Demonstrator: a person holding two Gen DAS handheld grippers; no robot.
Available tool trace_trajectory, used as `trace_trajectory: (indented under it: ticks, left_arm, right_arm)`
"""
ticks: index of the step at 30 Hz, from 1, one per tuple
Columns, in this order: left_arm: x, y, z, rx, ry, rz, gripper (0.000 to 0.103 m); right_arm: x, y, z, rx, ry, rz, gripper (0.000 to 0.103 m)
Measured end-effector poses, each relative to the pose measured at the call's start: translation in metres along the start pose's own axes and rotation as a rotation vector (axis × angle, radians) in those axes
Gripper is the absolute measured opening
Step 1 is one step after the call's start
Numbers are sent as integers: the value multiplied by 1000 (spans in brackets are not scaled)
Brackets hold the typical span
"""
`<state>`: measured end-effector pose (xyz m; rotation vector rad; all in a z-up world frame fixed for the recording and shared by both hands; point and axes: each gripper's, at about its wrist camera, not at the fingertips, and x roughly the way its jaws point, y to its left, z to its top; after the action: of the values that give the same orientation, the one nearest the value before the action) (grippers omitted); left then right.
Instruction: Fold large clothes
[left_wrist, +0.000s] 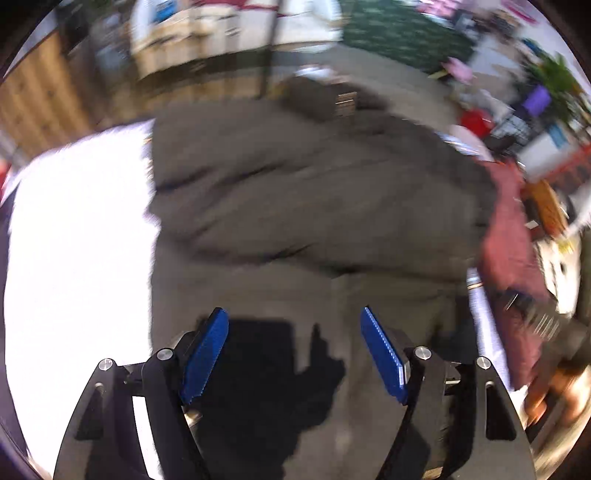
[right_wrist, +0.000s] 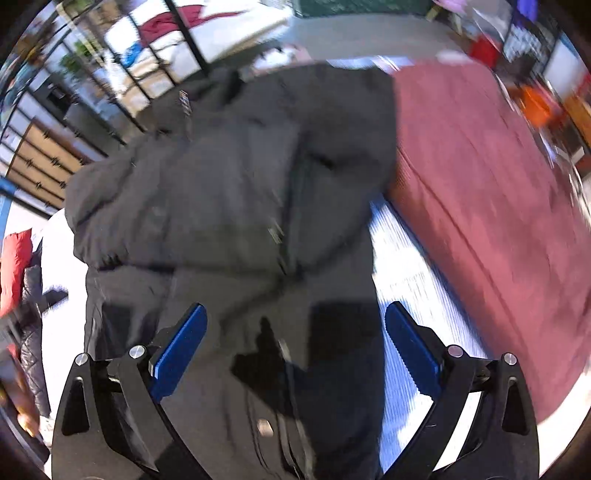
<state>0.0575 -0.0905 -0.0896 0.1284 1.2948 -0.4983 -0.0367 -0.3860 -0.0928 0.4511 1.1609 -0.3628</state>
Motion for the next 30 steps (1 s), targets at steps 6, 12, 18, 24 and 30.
trace_trajectory:
  ticks: [6,12,18,24,30]
  left_arm:
    - [-4,74,-53,-179,58,77,72]
    - [-6,111,-88,-296,89,108,72]
    - [-8,113,-92,-289,81,138,73]
    - [-12,95,-87,-225,59,147,80]
    - [-5,71,-87,-109,56,184,82]
  right_arm:
    - [41,20,43,-58,48,-101,68]
    - [73,35,46,-231,71,-175,53]
    - [104,23,52,-251,118,-267,82]
    - [104,15,56,-218,130,-266,92]
    - [65,4,26,-125,113,-134,92]
